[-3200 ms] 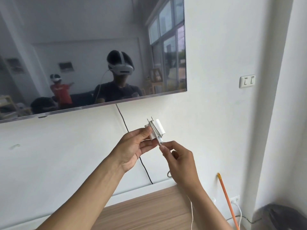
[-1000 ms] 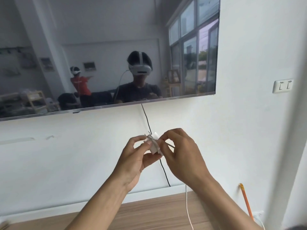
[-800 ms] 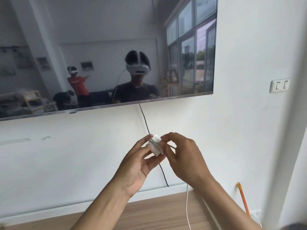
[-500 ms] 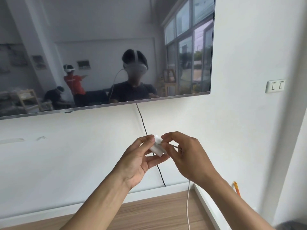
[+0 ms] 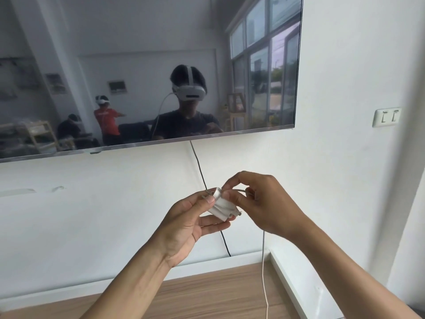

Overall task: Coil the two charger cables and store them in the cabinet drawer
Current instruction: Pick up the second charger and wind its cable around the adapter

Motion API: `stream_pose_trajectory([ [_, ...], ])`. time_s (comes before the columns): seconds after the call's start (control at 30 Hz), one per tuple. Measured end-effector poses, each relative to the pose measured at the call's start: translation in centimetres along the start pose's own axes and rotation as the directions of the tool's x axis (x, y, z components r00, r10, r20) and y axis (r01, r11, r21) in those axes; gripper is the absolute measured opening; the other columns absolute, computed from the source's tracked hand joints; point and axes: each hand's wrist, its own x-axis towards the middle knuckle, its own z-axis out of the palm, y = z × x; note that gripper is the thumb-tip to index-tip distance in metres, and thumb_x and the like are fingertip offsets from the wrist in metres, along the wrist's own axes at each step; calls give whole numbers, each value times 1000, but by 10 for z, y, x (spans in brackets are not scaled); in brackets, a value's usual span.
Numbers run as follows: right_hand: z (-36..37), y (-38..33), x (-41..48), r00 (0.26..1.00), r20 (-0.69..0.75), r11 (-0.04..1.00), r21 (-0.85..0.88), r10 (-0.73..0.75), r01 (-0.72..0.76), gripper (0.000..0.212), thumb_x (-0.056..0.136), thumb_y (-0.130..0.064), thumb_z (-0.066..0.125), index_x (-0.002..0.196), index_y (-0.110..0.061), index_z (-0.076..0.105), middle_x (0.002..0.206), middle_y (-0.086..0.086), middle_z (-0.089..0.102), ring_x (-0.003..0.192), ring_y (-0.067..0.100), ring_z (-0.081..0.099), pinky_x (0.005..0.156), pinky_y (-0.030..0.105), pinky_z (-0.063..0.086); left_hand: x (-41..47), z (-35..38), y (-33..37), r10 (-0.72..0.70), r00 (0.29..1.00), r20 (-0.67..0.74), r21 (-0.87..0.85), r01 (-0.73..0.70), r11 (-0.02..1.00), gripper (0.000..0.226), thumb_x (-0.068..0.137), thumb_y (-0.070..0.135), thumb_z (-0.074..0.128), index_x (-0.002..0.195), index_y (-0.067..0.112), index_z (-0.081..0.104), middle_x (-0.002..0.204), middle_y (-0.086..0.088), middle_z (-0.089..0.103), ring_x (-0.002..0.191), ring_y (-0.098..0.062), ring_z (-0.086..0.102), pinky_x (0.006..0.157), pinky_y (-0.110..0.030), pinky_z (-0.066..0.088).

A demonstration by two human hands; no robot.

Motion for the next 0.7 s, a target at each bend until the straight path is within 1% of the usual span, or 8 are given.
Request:
stream_pose_trajectory([
  [0.07,-2,-1,3,999,53,1000,24,1,-2,9,92,-22,63,86,-26,69,45,-30,51,44,5,44,44,10,31,-2,-5,1,-20,1000,5,81,19,997,34,89,23,63,117,3,63,110,-22,70,99,-37,68,89,-42,55],
  [0.13,-3,1,5,996,92,997,73,-10,3,10,91,-23,64,83,-26,70,43,-23,50,41,10,35,43,12,27,-5,-10,0,-22,1000,5,152,21,988,34,84,28,62,112,10,67,106,-12,72,91,-20,67,80,-33,46],
  [0.2,-2,2,7,991,130,988,152,-11,-9,9,90,-23,65,84,-22,71,43,-19,50,41,10,31,43,12,25,-8,-13,-1,7,1000,19,144,-10,990,31,83,26,59,108,10,70,100,-7,72,85,-13,64,75,-29,41],
  [0.3,-2,0,13,984,179,956,292,-15,-39,11,89,-21,66,89,-13,73,50,-19,58,43,7,32,45,15,29,-11,-13,1,57,997,42,81,-60,995,33,85,20,57,109,2,70,106,-14,71,97,-19,66,81,-27,53],
  [0.37,-1,-2,17,982,186,937,348,-29,-38,11,89,-19,67,89,-10,74,62,-15,65,47,5,37,47,14,33,-13,-14,5,89,995,56,59,-92,994,33,86,17,56,112,1,69,113,-18,69,104,-24,66,89,-30,53],
  [0.53,10,-1,20,979,200,888,455,-27,-68,12,88,-16,67,88,-6,74,77,10,71,58,12,49,52,19,35,-19,-19,7,84,994,72,25,-86,996,32,91,10,57,121,1,64,120,-21,67,113,-32,64,91,-32,54],
  [0.6,15,0,21,976,215,884,461,-23,-80,11,87,-16,68,88,-7,74,75,3,71,57,11,50,51,17,36,-22,-22,7,70,997,43,27,-71,997,32,90,9,58,121,1,64,118,-22,67,110,-32,65,86,-30,55],
  [0.7,18,1,23,967,253,879,463,-10,-112,8,85,-17,70,84,-11,74,63,-10,65,45,5,38,45,14,30,-24,-25,8,88,996,15,83,-89,993,37,85,10,61,120,-1,62,113,-22,69,104,-32,68,81,-30,56],
])
